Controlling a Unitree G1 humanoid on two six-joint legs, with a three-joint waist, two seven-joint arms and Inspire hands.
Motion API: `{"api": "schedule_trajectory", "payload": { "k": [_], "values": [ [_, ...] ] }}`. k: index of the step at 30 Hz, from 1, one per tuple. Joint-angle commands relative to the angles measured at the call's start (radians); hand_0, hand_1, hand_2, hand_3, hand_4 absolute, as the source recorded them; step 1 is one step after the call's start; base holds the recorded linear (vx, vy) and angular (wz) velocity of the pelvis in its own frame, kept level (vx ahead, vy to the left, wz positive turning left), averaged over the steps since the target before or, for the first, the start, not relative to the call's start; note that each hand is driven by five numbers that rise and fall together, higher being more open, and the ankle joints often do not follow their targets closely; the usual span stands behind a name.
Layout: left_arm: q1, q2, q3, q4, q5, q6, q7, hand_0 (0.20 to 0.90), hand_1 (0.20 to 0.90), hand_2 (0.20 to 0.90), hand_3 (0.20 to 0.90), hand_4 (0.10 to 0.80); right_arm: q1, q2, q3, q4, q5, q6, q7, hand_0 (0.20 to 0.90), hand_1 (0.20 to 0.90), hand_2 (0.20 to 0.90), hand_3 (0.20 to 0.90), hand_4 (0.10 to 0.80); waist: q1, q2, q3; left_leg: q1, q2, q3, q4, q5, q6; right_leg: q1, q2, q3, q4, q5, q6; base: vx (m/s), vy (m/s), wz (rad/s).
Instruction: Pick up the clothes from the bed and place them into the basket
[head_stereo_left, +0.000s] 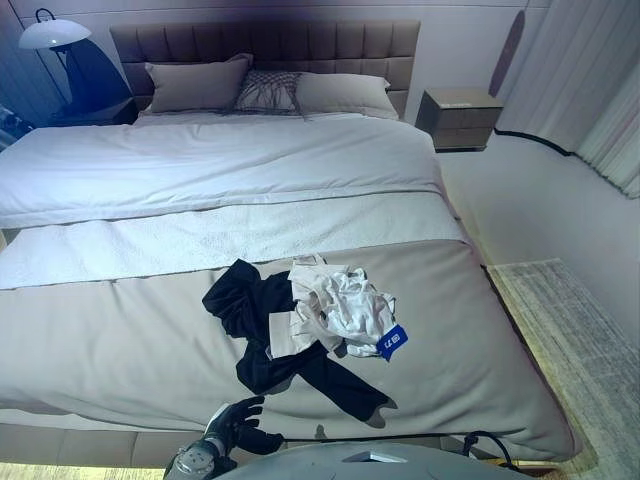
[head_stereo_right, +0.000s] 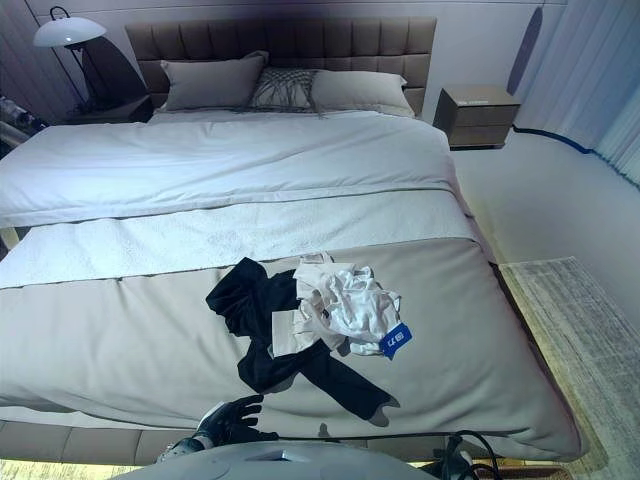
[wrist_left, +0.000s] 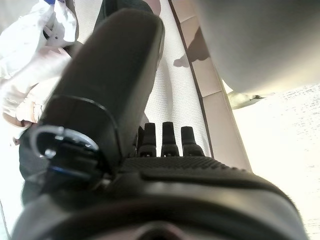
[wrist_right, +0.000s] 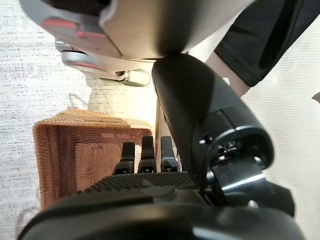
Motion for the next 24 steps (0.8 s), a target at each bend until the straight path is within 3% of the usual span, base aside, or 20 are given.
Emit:
{"api": "schedule_trajectory", "payload": {
  "k": [1,7,14,19,22,24],
  "values": [
    [-0.076,-0.016,0.042,0.011,-0.006,-0.047,-0.001,0.9,0.9,0.9,0.9,0.8,-0.041,0.002,0.037,0.019,-0.022,0.0,0.002,0.9,0.9,0.9,0.9,0.8,0.027,-0.001,0.046,0.022,-0.005,0.066,0.006,-0.061,0.006,-0.024,-0.036,-0.071,0.039,0.049,0.057,0.0,0.0,0.0],
    [-0.078,-0.01,0.034,-0.007,-0.041,-0.034,-0.04,0.9,0.9,0.9,0.9,0.8,-0.041,0.0,0.033,0.021,0.019,0.023,0.049,0.9,0.9,0.9,0.9,0.8,0.033,0.001,0.044,0.016,-0.004,0.065,0.006,-0.059,0.003,-0.026,-0.039,-0.077,0.037,0.052,0.061,0.0,0.0,0.0],
    [-0.077,-0.028,0.022,0.008,0.02,-0.039,0.032,0.9,0.9,0.9,0.9,0.8,-0.046,0.01,0.016,0.03,0.071,0.027,0.027,0.9,0.9,0.9,0.9,0.8,0.034,-0.003,0.04,0.018,-0.008,0.061,0.006,-0.062,0.007,-0.027,-0.035,-0.079,0.045,0.043,0.056,0.007,-0.006,0.06],
    [-0.073,-0.029,0.017,0.022,0.043,-0.038,0.058,0.9,0.9,0.9,0.9,0.8,-0.056,-0.002,0.0,0.028,0.06,-0.083,-0.077,0.9,0.9,0.9,0.9,0.8,0.039,-0.004,0.036,0.024,-0.01,0.058,0.006,-0.064,0.009,-0.02,-0.036,-0.079,0.047,0.041,0.056,0.021,-0.004,0.0],
    [-0.068,-0.014,0.02,0.019,0.042,-0.039,0.065,0.9,0.9,0.9,0.9,0.8,-0.065,-0.019,-0.003,-0.019,0.02,-0.209,-0.145,0.9,0.9,0.9,0.9,0.8,0.041,-0.005,0.038,0.025,-0.01,0.058,0.006,-0.064,0.008,-0.02,-0.037,-0.081,0.048,0.044,0.059,0.033,-0.027,0.0],
    [-0.065,-0.008,0.02,0.016,0.043,-0.038,0.063,0.9,0.9,0.9,0.9,0.8,-0.071,-0.029,-0.002,-0.041,0.016,-0.231,-0.158,0.9,0.9,0.9,0.9,0.8,0.044,-0.006,0.039,0.026,-0.01,0.058,0.006,-0.065,0.008,-0.018,-0.037,-0.082,0.047,0.045,0.059,0.023,-0.022,0.01]
  ]
}}
